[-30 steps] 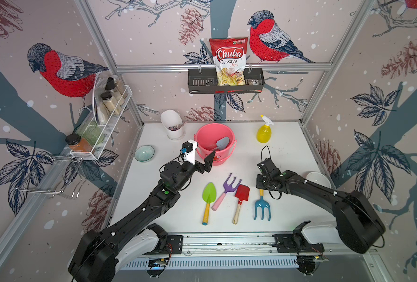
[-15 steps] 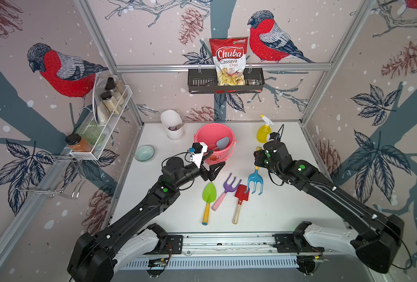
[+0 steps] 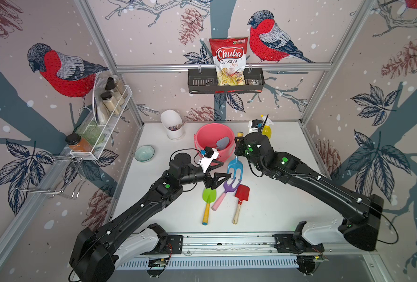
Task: Organize the gardening tools
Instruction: Pick up the gardening tool from the center of the board.
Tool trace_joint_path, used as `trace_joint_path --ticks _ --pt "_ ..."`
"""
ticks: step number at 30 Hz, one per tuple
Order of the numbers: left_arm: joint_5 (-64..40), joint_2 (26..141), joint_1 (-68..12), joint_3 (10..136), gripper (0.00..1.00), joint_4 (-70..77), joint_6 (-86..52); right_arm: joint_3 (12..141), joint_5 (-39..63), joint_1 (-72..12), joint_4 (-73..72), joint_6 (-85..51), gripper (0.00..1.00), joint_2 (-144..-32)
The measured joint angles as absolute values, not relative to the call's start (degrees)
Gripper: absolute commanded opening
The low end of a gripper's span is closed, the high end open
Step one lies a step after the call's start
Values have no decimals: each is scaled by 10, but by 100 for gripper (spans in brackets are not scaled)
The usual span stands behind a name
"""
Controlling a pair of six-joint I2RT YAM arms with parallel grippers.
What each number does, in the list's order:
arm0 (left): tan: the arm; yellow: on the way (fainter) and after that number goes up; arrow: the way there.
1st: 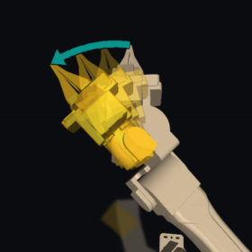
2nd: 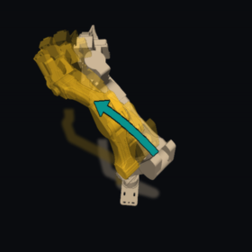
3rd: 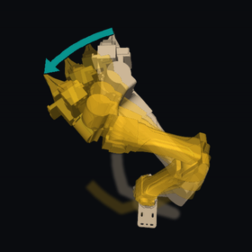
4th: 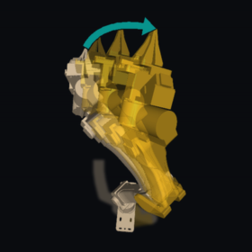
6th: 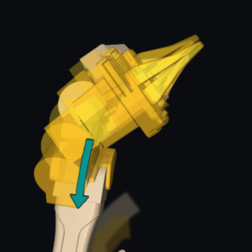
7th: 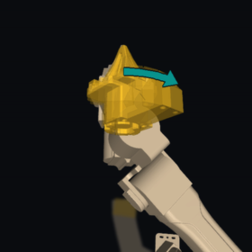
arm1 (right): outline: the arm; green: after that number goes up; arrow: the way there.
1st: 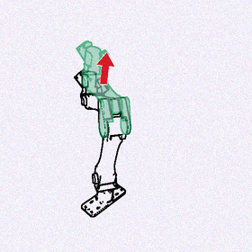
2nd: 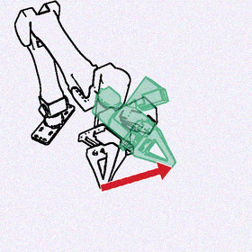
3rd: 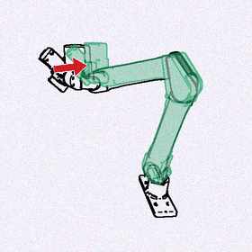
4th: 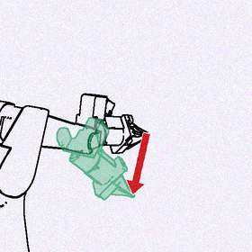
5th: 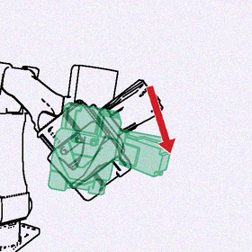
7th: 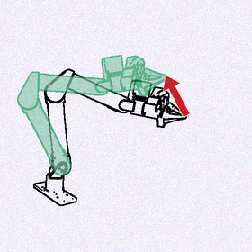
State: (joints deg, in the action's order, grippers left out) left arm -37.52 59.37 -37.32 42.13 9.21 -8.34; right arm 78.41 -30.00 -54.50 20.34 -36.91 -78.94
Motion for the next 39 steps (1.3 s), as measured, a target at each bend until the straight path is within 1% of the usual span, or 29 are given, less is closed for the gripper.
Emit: trace_joint_path --ticks 7,11,14,16,21,23,24,26,27,29,30,31,32,33,36,39 --pt "-376 607 -377 428 69 79 -75 814 -312 -559 160 -359 0 -809" --pt "-374 614 -377 430 62 80 -75 820 -312 -569 150 -357 0 -819" --pt "-373 620 -377 435 53 80 -75 820 -312 -576 150 -357 0 -822" --pt "-371 624 -377 437 45 80 -75 816 -312 -580 145 -357 0 -821" --pt "-359 630 -378 439 14 80 -79 803 -312 -584 138 -357 0 -814" --pt "-349 632 -377 439 4 75 -101 798 -313 -585 133 -357 0 -807" --pt "-341 634 -376 439 0 70 -106 796 -309 -585 133 -351 0 -803" --pt "-331 635 -376 439 0 62 -118 792 -308 -588 130 -344 0 -801" --pt "-328 635 -376 439 0 62 -120 790 -305 -588 126 -344 5 -801" --pt "-328 636 -376 441 0 57 -118 784 -305 -587 122 -345 32 -801" --pt "-328 636 -376 442 0 53 -117 778 -306 -587 116 -345 48 -799" --pt "-328 637 -376 445 0 48 -115 774 -305 -585 112 -345 61 -797" --pt "-329 637 -377 448 0 44 -105 767 -302 -585 110 -344 71 -792" --pt "-329 637 -378 454 0 41 -99 757 -303 -585 113 -340 79 -784" --pt "-328 637 -378 467 0 25 -77 724 -311 -579 130 -312 98 -748" --pt "-338 642 -379 484 0 -7 -41 696 -306 -571 148 -263 100 -694"
